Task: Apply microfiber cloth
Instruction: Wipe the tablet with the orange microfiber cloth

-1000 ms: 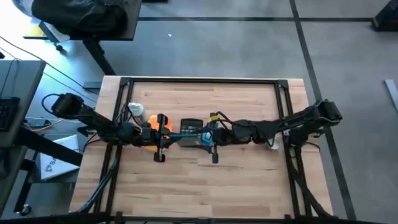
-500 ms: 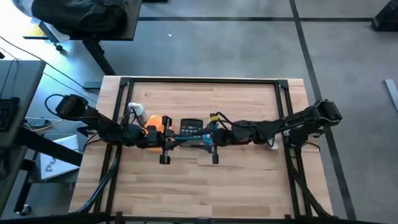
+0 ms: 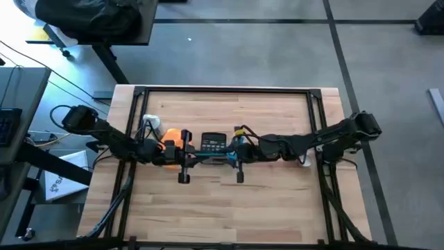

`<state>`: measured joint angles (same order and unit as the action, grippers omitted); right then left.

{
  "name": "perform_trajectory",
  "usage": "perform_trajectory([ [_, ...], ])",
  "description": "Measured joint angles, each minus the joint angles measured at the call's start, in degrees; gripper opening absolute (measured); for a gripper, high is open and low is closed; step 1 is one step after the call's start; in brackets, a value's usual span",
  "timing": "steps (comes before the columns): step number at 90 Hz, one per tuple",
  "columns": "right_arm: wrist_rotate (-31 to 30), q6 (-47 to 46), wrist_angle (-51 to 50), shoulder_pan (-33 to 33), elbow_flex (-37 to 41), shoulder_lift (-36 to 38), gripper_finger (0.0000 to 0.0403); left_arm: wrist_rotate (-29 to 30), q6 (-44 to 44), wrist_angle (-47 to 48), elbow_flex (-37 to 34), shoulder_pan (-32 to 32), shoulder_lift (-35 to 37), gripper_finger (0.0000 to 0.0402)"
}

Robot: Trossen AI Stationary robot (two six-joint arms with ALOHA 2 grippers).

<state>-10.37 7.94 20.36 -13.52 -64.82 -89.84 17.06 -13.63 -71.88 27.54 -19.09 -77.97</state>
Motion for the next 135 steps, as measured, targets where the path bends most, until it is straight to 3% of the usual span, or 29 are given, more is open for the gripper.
perform_trajectory([
  [12,0.0,-0.1,0.0,0.0,0.0,0.0,0.0009,0.0,-0.2,0.0,0.0,0.0,0.0,0.0012],
  [35,0.0,-0.2,0.0,0.0,0.0,0.0,0.0004,-0.1,-0.2,0.3,0.0,0.0,0.0,0.0027],
  [76,-0.4,-0.5,-2.2,-0.2,0.1,1.7,0.0001,0.5,-0.1,0.4,0.0,-0.5,0.9,0.0106],
  [100,-4.6,-0.1,-9.4,-1.4,0.1,5.7,0.0001,9.2,-2.5,10.0,-0.1,-3.8,7.2,0.0134],
  [116,-11.0,-0.7,-20.4,-2.0,0.1,11.1,0.0000,12.9,0.8,24.3,-0.1,-6.2,14.3,0.0138],
  [135,-14.5,-2.9,-26.8,-2.0,0.1,14.9,0.0000,28.2,5.7,40.3,-0.1,-7.1,23.9,0.0138],
])
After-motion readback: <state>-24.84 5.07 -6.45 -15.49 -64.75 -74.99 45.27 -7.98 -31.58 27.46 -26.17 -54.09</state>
